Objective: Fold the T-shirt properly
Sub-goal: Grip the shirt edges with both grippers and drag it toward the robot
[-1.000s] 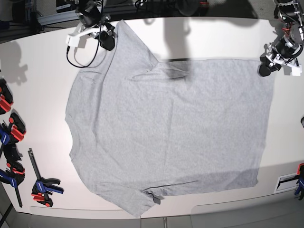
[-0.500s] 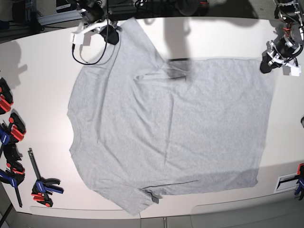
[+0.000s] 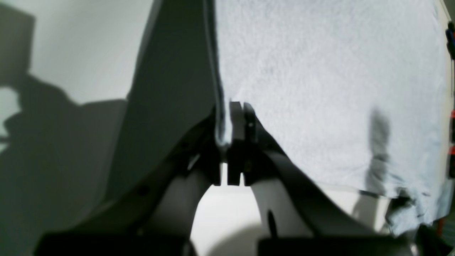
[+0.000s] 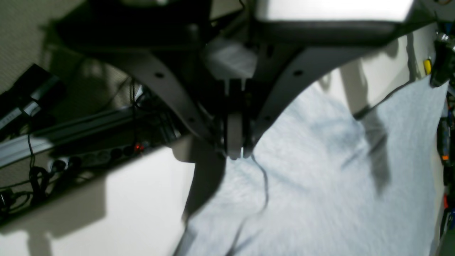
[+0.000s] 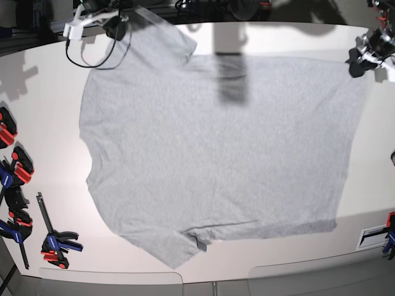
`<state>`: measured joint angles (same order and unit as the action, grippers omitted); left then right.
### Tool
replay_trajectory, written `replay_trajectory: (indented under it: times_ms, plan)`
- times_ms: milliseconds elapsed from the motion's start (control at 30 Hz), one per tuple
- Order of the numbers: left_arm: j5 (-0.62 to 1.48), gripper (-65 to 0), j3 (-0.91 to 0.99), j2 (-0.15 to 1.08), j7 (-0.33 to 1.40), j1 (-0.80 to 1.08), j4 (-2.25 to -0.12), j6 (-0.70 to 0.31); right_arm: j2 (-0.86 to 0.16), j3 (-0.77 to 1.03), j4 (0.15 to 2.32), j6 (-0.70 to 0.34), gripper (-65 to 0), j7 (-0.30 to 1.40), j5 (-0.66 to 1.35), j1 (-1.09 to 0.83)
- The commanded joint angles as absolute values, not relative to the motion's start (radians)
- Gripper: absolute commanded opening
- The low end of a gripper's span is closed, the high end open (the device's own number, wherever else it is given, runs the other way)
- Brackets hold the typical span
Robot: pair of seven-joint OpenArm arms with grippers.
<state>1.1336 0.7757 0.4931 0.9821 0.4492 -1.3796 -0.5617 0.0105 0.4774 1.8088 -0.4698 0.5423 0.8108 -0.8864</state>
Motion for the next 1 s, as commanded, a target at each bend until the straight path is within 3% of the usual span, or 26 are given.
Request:
replay_trajectory:
  times_ms: [0,267,567,967]
  plan:
    - [1.161,-65.0,0.800,0.515,0.972,0.472,-1.415,-0.573,0.008,0.492,1.839,-0.505,-65.0,0.525,0.839,-0.914]
    - [1.180,-65.0,0.826,0.484,0.971,0.617,-1.530,-0.573,0.008,0.552,1.926,-0.521,-65.0,0.541,0.875,-0.989]
    - [1.180,-65.0,0.918,0.379,0.973,0.649,-1.545,-0.573,0.008,0.563,2.008,-0.522,-65.0,0.551,0.875,-1.077]
    - [1.234,-65.0,0.944,0.377,0.980,0.734,-1.545,-0.607,0.005,0.620,2.012,-0.530,-65.0,0.578,0.942,-1.130]
